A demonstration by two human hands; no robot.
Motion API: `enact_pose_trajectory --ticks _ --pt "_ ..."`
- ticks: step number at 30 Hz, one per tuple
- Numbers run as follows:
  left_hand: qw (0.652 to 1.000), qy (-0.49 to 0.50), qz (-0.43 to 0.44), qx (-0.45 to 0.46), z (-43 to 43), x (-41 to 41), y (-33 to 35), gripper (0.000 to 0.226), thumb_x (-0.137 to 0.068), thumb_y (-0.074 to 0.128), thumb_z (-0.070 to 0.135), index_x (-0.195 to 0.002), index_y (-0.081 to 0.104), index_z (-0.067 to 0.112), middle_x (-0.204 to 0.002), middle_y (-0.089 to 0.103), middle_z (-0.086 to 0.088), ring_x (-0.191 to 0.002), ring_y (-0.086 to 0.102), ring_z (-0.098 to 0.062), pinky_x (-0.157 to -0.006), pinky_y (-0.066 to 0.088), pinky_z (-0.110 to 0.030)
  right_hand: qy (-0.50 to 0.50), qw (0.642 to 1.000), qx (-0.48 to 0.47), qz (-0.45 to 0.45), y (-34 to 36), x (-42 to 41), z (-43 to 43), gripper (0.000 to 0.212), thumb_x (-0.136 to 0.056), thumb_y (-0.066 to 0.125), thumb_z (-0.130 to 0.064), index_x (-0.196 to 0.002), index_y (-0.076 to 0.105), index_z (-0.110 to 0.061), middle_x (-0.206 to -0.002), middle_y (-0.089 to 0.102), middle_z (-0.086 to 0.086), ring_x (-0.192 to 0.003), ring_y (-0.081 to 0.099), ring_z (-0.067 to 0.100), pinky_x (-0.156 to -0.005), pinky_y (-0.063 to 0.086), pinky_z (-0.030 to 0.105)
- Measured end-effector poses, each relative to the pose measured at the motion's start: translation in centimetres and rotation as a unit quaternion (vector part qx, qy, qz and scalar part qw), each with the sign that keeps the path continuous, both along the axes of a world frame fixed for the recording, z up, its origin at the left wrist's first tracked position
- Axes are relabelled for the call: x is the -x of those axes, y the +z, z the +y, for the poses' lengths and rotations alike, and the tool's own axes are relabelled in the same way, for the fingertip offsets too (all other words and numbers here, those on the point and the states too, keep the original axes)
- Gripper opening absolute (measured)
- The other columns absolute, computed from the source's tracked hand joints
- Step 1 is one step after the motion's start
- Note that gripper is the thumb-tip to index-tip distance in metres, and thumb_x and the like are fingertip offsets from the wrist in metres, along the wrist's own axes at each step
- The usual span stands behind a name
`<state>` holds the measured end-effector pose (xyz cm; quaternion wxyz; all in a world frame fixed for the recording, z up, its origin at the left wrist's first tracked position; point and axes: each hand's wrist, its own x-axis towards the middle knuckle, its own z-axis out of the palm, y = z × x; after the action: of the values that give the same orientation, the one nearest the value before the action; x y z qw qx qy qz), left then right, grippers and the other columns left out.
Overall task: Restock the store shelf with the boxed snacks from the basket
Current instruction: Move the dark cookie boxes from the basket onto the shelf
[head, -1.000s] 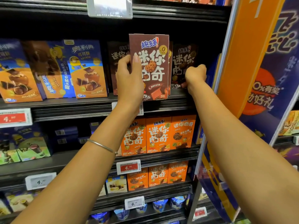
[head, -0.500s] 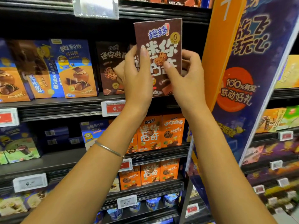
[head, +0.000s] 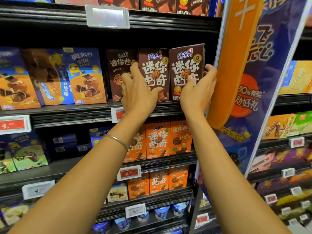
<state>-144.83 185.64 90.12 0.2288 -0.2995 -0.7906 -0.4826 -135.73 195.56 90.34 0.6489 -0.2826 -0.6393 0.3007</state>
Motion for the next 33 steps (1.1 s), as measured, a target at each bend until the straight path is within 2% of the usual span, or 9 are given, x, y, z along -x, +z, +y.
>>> enact_pose_trajectory --ticks 2,4,7,13,19,23,28,30,33 --pt "1.0 -0.001 -0.013 -0.003 -0.2 0.7 0.1 0.079 -0.085 0.086 0.04 -0.146 0.039 0.024 -0.139 0.047 -0.006 -0.127 0.055 -0.028 -0.083 0.042 -0.039 0.0 1.0 0.011 -0.011 -0.5 0.4 0.4 0.047 -0.103 0.055 -0.022 -0.145 0.037 -0.013 -0.146 0.046 0.007 -0.128 0.049 0.022 -0.089 0.036 0.02" --pt "1.0 -0.01 -0.016 -0.019 -0.5 1.2 0.0 0.069 -0.087 0.084 0.035 -0.142 0.043 0.024 -0.136 0.05 -0.004 -0.122 0.058 -0.025 -0.08 0.043 -0.037 0.002 1.0 0.023 -0.016 -0.8 0.8 0.8 0.046 -0.104 0.052 -0.025 -0.145 0.036 -0.013 -0.145 0.047 0.008 -0.126 0.052 0.024 -0.092 0.045 0.031" --pt "0.999 -0.021 -0.012 -0.046 -0.9 1.2 -0.1 0.066 -0.088 0.084 0.029 -0.142 0.046 0.026 -0.134 0.051 -0.002 -0.113 0.055 -0.018 -0.075 0.038 -0.028 0.009 0.999 0.037 -0.021 -0.8 1.2 1.5 0.044 -0.105 0.05 -0.026 -0.144 0.036 -0.013 -0.141 0.052 0.008 -0.125 0.054 0.026 -0.095 0.049 0.042" --pt "0.997 -0.012 0.008 -0.077 -3.0 1.6 0.2 0.066 -0.088 0.084 0.029 -0.143 0.048 0.027 -0.135 0.052 -0.001 -0.103 0.051 -0.01 -0.076 0.04 -0.025 0.025 0.999 0.045 -0.013 -0.6 1.9 2.7 0.042 -0.105 0.05 -0.023 -0.143 0.04 -0.011 -0.141 0.05 0.007 -0.127 0.05 0.022 -0.09 0.04 0.026" --pt "0.997 0.033 -0.006 -0.076 -5.4 3.4 -0.2 0.069 -0.089 0.083 0.029 -0.147 0.046 0.023 -0.145 0.051 -0.004 -0.124 0.057 -0.018 -0.083 0.044 -0.031 0.038 0.996 0.072 -0.042 -0.6 2.7 3.4 0.04 -0.105 0.047 -0.027 -0.143 0.038 -0.018 -0.137 0.056 0.001 -0.125 0.053 0.025 -0.097 0.051 0.05" --pt "0.997 0.056 -0.012 -0.06 -5.5 3.8 -0.5 0.068 -0.091 0.081 0.029 -0.147 0.043 0.024 -0.149 0.047 -0.004 -0.129 0.054 -0.023 -0.083 0.041 -0.034 0.032 0.995 0.072 -0.054 -0.4 3.2 3.8 0.041 -0.105 0.047 -0.027 -0.143 0.037 -0.016 -0.138 0.052 0.004 -0.125 0.052 0.024 -0.098 0.051 0.047" --pt "0.997 0.075 0.0 -0.01 -4.7 3.8 -0.2 0.066 -0.091 0.08 0.031 -0.142 0.041 0.023 -0.143 0.046 -0.008 -0.126 0.056 -0.032 -0.08 0.042 -0.041 0.036 0.993 0.07 -0.086 0.0 3.6 4.8 0.043 -0.103 0.049 -0.014 -0.144 0.036 -0.015 -0.14 0.049 0.007 -0.125 0.052 0.024 -0.089 0.045 0.031" --pt "0.997 0.078 0.0 0.0 -4.4 3.8 -0.1 0.066 -0.09 0.081 0.032 -0.141 0.04 0.022 -0.141 0.046 -0.009 -0.125 0.056 -0.033 -0.079 0.041 -0.042 0.045 0.991 0.07 -0.109 0.1 3.6 5.1 0.044 -0.101 0.049 -0.01 -0.143 0.036 -0.015 -0.137 0.052 0.007 -0.122 0.054 0.024 -0.089 0.049 0.033" --pt "0.996 0.084 0.001 0.007 -3.9 3.9 -0.1 0.067 -0.089 0.081 0.032 -0.14 0.039 0.02 -0.14 0.046 -0.011 -0.128 0.053 -0.034 -0.078 0.043 -0.042 0.064 0.987 0.08 -0.121 0.3 3.4 5.3 0.04 -0.1 0.049 -0.013 -0.138 0.037 -0.016 -0.128 0.059 0.006 -0.114 0.06 0.025 -0.092 0.056 0.046"
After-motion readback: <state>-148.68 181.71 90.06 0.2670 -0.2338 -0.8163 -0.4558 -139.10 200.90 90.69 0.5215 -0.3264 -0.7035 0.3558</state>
